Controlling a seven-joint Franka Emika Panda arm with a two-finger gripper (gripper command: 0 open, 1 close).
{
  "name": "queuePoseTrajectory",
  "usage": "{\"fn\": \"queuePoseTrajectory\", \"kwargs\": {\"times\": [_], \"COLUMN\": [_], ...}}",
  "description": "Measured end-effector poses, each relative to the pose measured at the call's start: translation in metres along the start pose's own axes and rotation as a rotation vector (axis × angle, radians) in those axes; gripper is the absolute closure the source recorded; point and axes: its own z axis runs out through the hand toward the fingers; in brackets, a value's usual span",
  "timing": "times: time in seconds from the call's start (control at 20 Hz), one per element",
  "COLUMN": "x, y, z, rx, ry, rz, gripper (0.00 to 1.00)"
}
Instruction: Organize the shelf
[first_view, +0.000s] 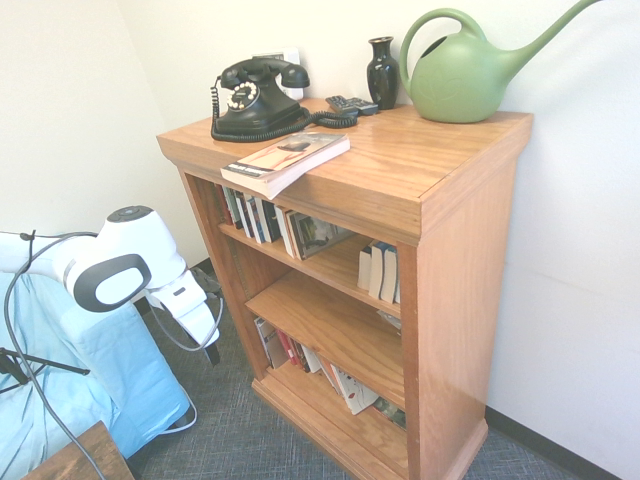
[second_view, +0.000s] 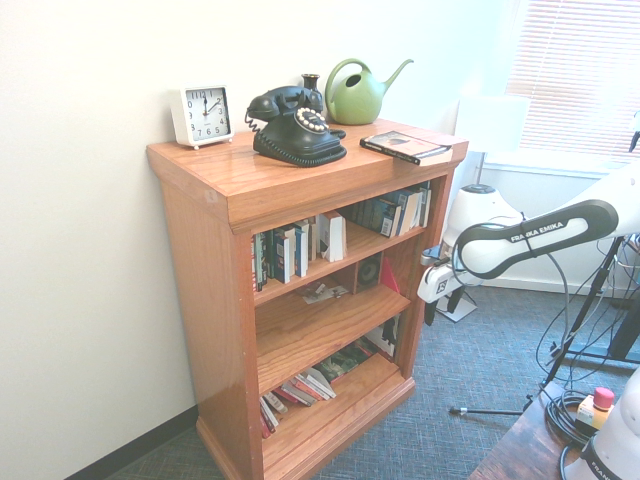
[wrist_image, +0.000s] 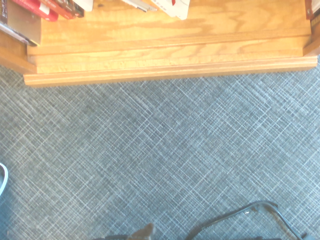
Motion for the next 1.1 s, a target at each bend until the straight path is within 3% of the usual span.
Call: {"fn": "queuePoseTrajectory", "kwargs": {"times": [0.25, 0.65, 1.1], "x": [0.012, 0.073, 0.062], "y": [0.002, 0.026, -0.014], "z": [-0.009, -0.109, -0.181], "rx": [-0.023, -0.206, -0.446], "ry": [0.059, 0.459, 0.908], "rz": [-0.025, -0.137, -0.308], "gripper": [0.0, 0.0, 0.0]}}
